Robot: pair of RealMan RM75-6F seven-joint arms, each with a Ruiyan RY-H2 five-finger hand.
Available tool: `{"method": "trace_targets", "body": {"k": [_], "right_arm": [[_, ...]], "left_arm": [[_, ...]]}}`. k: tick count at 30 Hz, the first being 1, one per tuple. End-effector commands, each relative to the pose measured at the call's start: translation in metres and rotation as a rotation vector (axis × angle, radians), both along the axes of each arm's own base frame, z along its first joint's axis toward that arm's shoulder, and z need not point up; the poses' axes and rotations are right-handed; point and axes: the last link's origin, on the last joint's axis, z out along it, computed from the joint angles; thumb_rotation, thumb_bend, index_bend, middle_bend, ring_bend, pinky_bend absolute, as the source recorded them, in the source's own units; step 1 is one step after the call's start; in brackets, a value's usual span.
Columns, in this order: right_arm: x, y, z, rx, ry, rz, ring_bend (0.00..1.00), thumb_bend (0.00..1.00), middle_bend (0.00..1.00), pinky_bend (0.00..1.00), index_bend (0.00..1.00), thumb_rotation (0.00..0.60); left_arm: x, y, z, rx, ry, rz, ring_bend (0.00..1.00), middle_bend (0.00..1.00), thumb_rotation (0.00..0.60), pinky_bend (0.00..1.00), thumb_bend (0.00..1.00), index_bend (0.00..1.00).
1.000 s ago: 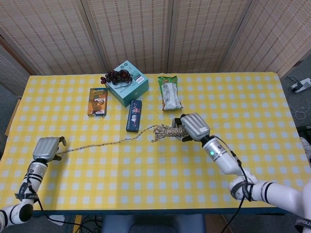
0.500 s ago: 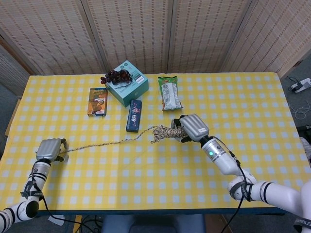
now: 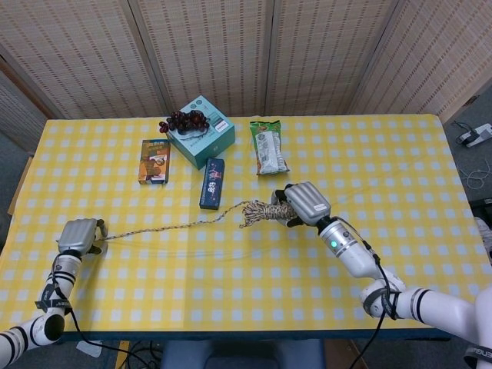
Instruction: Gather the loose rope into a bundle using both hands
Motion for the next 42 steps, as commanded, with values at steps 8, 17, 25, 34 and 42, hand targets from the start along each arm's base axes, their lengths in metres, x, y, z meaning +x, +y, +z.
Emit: {"method": "trace_targets", "body": {"k": [8,17,25,34,42], "right_arm": [[0.0007,-0.0005,-0.0033,0.009,-0.005,-0.004,0.43,0.58,0.61,0.51,0.79,0.6],[-0.0011,-0.0013,-0.004,0.011,0.0,-0.01,0.43,0.58,0.61,0.51,0.79,0.6],[-0.003,-0.002,-0.0048,0.013,-0.001,-0.016,0.43,0.57,0.61,0.51,0.79,0.6],[-0.005,-0.0021,-0.0051,0.014,-0.001,-0.02,0.44,0.57,0.61,0.51,0.79,0.6],[-0.0055,-0.0019,-0.0056,0.017,-0.004,-0.022,0.44,0.57,0.61,0.51,0.79,0.6]], "left_arm": [[-0.0002,0.0003,0.0024,-0.007,-0.005,0.01,1.0,1.0,0.6,1.0,0.36,0.62],[-0.0022,0.0027,-0.0007,-0.013,-0.005,0.03,1.0,1.0,0.6,1.0,0.37,0.63],[-0.0012,0.0045,-0.0012,-0.015,-0.002,0.033,1.0,1.0,0.6,1.0,0.39,0.66],[0.0014,0.0032,-0.0014,-0.027,-0.007,0.034,1.0,1.0,0.6,1.0,0.39,0.67],[0.003,0.0029,0.0011,-0.019,-0.015,0.027,1.0,1.0,0.6,1.0,0.39,0.69]]}}
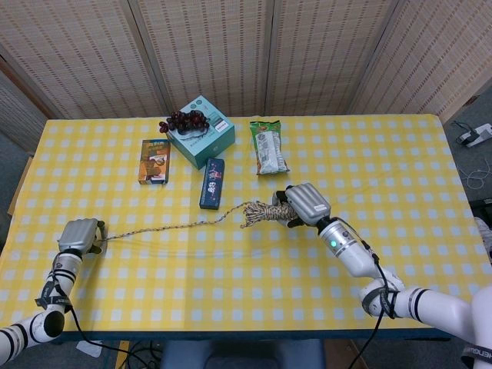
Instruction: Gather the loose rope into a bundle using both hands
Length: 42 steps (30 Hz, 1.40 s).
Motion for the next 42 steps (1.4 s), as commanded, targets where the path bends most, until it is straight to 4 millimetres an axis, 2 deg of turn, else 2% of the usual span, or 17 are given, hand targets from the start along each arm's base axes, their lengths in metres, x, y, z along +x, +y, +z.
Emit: {"method": "trace_targets", "body": {"k": [1,11,20,29,42], "right_arm": [[0.0,0.0,0.0,0.001,-0.002,0.0,0.44,0.57,0.61,0.51,0.79,0.6],[0.002,0.001,0.005,-0.01,-0.021,0.0,0.44,0.56,0.61,0.51,0.8,0.6],[0.015,0.001,0.01,-0.03,-0.081,0.007,0.45,0.56,0.62,0.51,0.8,0.6],[0.048,0.001,-0.001,-0.049,-0.215,-0.028,0.47,0.56,0.64,0.52,0.82,0.6],[0.097,0.0,-0.012,-0.055,-0.265,-0.033,0.48,0.56,0.64,0.52,0.84,0.6]], "left_arm": [[0.0,0.0,0.001,0.005,-0.005,-0.001,1.0,1.0,0.6,1.0,0.39,0.7],[0.005,-0.004,0.015,0.027,-0.026,-0.026,1.0,1.0,0.6,1.0,0.4,0.72],[0.027,-0.01,0.057,0.108,-0.091,-0.117,1.0,1.0,0.6,1.0,0.4,0.72],[0.076,-0.017,0.101,0.185,-0.216,-0.285,1.0,1.0,0.6,1.0,0.4,0.72],[0.16,-0.021,0.136,0.145,-0.436,-0.483,1.0,1.0,0.6,1.0,0.4,0.72]]}}
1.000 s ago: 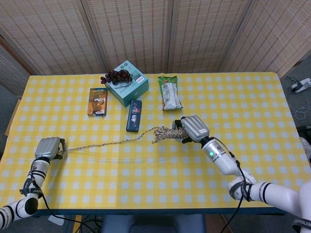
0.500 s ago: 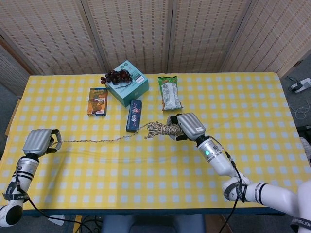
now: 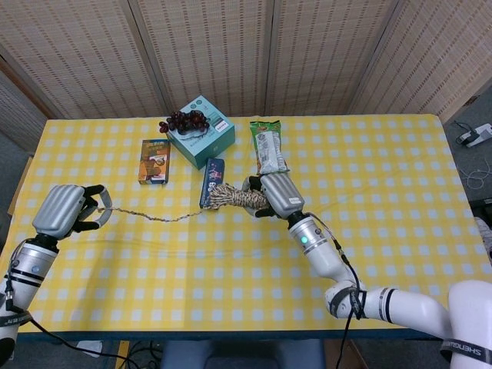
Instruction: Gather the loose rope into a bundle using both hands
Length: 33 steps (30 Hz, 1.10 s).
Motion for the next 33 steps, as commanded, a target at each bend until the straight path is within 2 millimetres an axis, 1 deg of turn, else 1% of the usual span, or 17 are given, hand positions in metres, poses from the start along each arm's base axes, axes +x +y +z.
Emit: {"method": "trace_targets", "body": {"k": [1,12,18,23,33], "right_arm": [[0.014,0.002,-0.003,0.001,-0.01,0.01,0.48,0.56,0.64,0.52,0.84,0.6],[0.046,0.003,-0.017,0.008,-0.033,0.012,0.48,0.56,0.64,0.52,0.84,0.6],[0.063,0.008,-0.024,0.023,-0.075,0.021,0.48,0.56,0.64,0.52,0.85,0.6],[0.077,0.012,-0.03,0.043,-0.096,0.037,0.48,0.56,0.64,0.52,0.85,0.6],[0.105,0.019,-0.044,0.076,-0.121,0.099,0.48,0.56,0.65,0.52,0.86,0.6]], "left_arm": [[0.027,0.0,0.007,-0.02,-0.042,-0.067,1.0,1.0,0.6,1.0,0.4,0.72],[0.098,0.001,0.02,-0.07,-0.129,-0.217,1.0,1.0,0.6,1.0,0.4,0.72],[0.126,0.007,0.022,-0.072,-0.176,-0.247,1.0,1.0,0.6,1.0,0.4,0.72],[0.143,0.011,0.021,-0.074,-0.228,-0.254,1.0,1.0,0.6,1.0,0.4,0.72],[0.161,0.017,0.016,-0.088,-0.282,-0.239,1.0,1.0,0.6,1.0,0.4,0.72]]}}
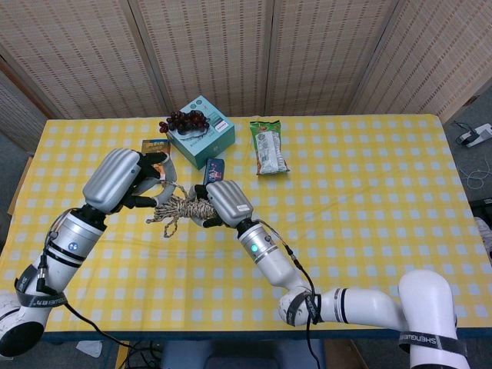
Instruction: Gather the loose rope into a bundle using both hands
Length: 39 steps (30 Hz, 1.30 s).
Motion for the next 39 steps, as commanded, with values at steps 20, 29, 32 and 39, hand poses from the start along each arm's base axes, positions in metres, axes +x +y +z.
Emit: {"method": "trace_targets", "body": {"k": [20,29,32,39], "right_arm": [[0.001,0.015,-0.013,0.107,-0.099,0.174,0.48,0.5,0.66,0.52,0.87,0.6],[-0.023,0.014,0.003,0.098,-0.243,0.184,0.49,0.47,0.67,0.52,0.88,0.6],[-0.029,0.015,0.009,0.093,-0.271,0.195,0.49,0.45,0.68,0.52,0.88,0.6],[-0.037,0.02,0.025,0.073,-0.351,0.22,0.49,0.44,0.68,0.53,0.89,0.6]], "left_arm": [[-0.016,0.027,0.001,0.026,-0.041,0.14,1.0,1.0,0.6,1.0,0.4,0.72],[-0.059,0.041,0.004,0.042,-0.005,0.271,1.0,1.0,0.6,1.0,0.4,0.72],[-0.071,0.045,0.004,0.045,0.007,0.31,1.0,1.0,0.6,1.0,0.4,0.72],[-0.101,0.053,-0.005,0.025,0.056,0.406,1.0,1.0,0.6,1.0,0.4,0.71]]}}
